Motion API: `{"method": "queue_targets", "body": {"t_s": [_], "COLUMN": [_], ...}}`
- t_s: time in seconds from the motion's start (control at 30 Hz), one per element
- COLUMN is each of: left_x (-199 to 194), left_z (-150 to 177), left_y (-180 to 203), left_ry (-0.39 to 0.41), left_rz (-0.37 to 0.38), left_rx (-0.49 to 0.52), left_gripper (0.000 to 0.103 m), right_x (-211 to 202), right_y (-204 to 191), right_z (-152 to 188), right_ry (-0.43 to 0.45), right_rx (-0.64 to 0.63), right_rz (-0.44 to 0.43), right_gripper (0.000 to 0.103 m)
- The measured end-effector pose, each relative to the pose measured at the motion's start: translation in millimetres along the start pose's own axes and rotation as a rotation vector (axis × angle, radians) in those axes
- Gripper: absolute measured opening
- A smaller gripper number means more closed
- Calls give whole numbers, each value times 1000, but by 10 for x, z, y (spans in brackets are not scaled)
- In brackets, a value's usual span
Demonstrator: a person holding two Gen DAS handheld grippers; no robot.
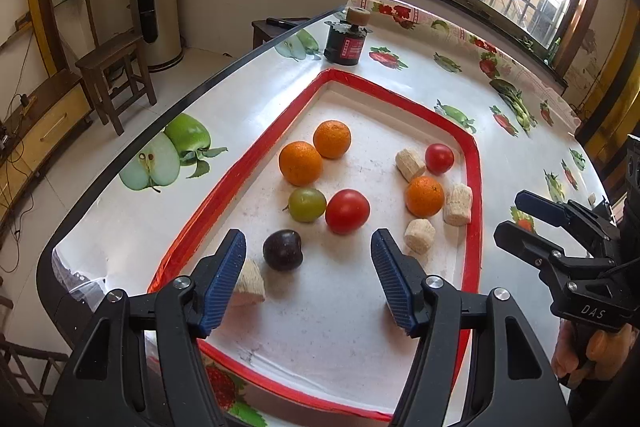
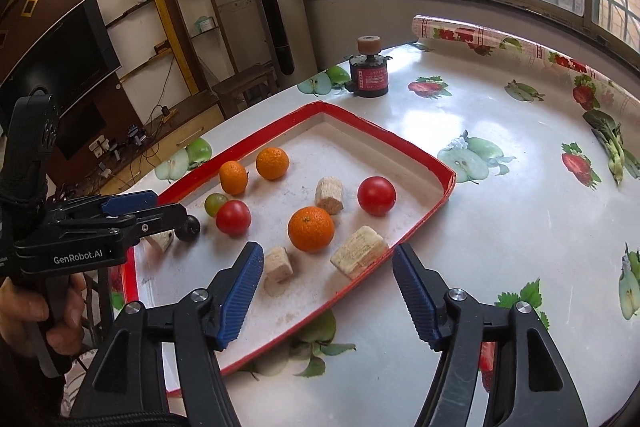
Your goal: Organize fruits
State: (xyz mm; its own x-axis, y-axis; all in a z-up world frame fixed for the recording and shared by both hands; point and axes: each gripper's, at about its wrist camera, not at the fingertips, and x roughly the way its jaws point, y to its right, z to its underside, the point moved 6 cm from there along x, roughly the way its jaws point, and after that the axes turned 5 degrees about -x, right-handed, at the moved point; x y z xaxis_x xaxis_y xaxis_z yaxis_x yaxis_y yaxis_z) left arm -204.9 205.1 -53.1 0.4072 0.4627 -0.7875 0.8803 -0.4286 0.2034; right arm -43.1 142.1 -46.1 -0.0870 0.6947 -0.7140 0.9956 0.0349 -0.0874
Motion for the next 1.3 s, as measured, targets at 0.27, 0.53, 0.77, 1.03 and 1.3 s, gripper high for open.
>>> {"method": "queue_targets", "body": {"t_s": [0.27,0.53,0.77,1.03,1.3], "left_x": [-213,-484,-632,-754,-961], "left_z": [279,526,684,774,724], "left_y": [106,144,78,113,142], "left_ry": [8,52,67,103,190], "left_rz": [-2,-45,-114,-124,-127], "left_rx": [61,161,188,200,202], "left_gripper": [66,75,82,82,82], "right_x": [-235,-413,-560,-805,-1057], "right_y": [-171,-321,-330,-356,-372], "right_z": [200,375,562,645,681], "right_ry": [11,17,16,91,186], "right_rx": [-124,-231,-270,-287,-291], "right_rz": [-39,-44,-96,-155,-146], "right_gripper": [87,89,89,93,93]}}
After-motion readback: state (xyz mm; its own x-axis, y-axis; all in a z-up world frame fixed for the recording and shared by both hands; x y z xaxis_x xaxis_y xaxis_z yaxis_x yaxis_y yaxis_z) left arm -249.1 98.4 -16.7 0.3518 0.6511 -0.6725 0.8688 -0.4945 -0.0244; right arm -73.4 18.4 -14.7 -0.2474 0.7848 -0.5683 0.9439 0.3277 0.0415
